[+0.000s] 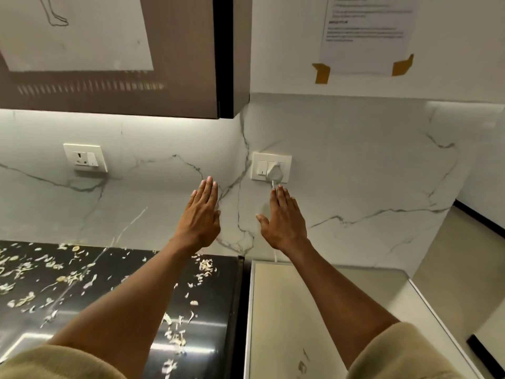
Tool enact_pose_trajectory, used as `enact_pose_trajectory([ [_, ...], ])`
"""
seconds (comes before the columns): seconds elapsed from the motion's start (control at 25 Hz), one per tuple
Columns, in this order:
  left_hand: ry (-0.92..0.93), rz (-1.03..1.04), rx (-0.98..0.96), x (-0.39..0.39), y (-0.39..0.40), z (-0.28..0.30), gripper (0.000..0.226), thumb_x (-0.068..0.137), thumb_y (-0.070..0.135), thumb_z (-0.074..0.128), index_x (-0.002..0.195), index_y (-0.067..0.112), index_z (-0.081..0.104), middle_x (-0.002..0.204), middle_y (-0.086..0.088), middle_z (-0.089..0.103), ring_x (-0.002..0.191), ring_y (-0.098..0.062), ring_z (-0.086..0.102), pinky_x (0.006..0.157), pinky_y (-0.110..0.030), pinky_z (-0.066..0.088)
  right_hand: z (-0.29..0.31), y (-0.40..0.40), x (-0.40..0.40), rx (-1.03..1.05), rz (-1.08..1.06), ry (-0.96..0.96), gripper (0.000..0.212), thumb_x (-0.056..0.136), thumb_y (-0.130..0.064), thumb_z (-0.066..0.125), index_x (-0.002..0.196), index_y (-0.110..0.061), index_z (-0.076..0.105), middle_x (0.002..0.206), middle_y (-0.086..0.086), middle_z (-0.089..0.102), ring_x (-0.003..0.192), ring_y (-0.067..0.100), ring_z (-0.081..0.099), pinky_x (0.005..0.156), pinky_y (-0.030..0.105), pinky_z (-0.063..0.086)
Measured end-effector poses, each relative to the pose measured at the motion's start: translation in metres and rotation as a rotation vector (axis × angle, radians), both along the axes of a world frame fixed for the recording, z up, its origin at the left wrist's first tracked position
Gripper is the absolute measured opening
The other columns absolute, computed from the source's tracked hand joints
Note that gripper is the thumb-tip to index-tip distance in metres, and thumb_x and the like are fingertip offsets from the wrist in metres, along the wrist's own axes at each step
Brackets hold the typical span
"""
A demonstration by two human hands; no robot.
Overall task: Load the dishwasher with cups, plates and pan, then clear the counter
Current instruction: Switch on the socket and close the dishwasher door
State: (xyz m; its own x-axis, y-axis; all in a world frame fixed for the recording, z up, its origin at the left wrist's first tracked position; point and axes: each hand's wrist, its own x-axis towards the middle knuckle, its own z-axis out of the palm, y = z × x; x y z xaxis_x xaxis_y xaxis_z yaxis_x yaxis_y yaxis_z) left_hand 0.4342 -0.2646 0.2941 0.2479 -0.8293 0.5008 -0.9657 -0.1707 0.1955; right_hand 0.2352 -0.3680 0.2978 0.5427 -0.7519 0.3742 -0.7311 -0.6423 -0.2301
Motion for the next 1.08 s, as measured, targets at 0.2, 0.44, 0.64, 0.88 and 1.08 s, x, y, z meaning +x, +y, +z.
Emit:
enact_pose_trajectory([
  [0.2, -0.019, 0.021, -0.043, 0.030, -0.055, 0.019, 0.077, 0.098, 0.016, 0.044, 0.158, 0.009, -0.004, 0.164, -0.007, -0.014, 0.151, -0.020, -0.015, 0.125, -0.036, -0.003, 0.000, -0.033, 0.040, -0.032, 0.005, 0.006, 0.081, 0.103, -0.051, 0.038, 0.161, -0.010, -0.002, 0.168, 0.010, -0.009, 0.156, 0.023, -0.006, 0.126, 0.036, -0.001],
  [0.44, -0.046, 0.012, -0.067, 0.053, -0.115, 0.033, 0.079, 0.097, 0.017, 0.043, 0.157, 0.009, -0.007, 0.164, -0.007, -0.018, 0.151, -0.020, -0.018, 0.122, -0.032, -0.008, 0.006, -0.050, 0.070, -0.146, 0.027, -0.003, 0.075, 0.104, -0.044, 0.042, 0.161, -0.011, 0.007, 0.169, 0.010, 0.001, 0.156, 0.025, -0.001, 0.118, 0.033, -0.006],
  [0.64, -0.067, -0.012, -0.036, 0.063, -0.140, 0.017, 0.084, 0.095, 0.018, 0.042, 0.155, 0.009, -0.017, 0.160, -0.008, -0.030, 0.149, -0.022, -0.027, 0.123, -0.035, -0.009, 0.005, -0.056, 0.086, -0.130, 0.009, 0.012, 0.075, 0.104, -0.040, 0.042, 0.161, -0.011, 0.004, 0.169, 0.010, -0.002, 0.156, 0.024, -0.005, 0.121, 0.034, -0.005],
  [0.88, -0.128, -0.034, -0.071, 0.082, -0.156, -0.002, 0.081, 0.100, 0.027, 0.038, 0.154, 0.007, -0.019, 0.161, -0.009, -0.031, 0.150, -0.024, -0.025, 0.124, -0.041, -0.001, -0.006, -0.067, 0.102, -0.107, -0.023, 0.011, 0.079, 0.103, -0.039, 0.043, 0.160, -0.009, -0.003, 0.167, 0.011, -0.013, 0.154, 0.026, -0.014, 0.126, 0.039, 0.002],
  [1.08, -0.153, -0.019, -0.117, 0.089, -0.167, -0.014, 0.078, 0.102, 0.030, 0.041, 0.156, 0.006, -0.011, 0.163, -0.011, -0.024, 0.151, -0.027, -0.018, 0.125, -0.044, 0.001, -0.022, -0.074, 0.108, -0.100, -0.025, 0.003, 0.085, 0.101, -0.037, 0.049, 0.160, -0.010, -0.005, 0.165, 0.010, -0.020, 0.153, 0.024, -0.018, 0.126, 0.038, 0.003],
])
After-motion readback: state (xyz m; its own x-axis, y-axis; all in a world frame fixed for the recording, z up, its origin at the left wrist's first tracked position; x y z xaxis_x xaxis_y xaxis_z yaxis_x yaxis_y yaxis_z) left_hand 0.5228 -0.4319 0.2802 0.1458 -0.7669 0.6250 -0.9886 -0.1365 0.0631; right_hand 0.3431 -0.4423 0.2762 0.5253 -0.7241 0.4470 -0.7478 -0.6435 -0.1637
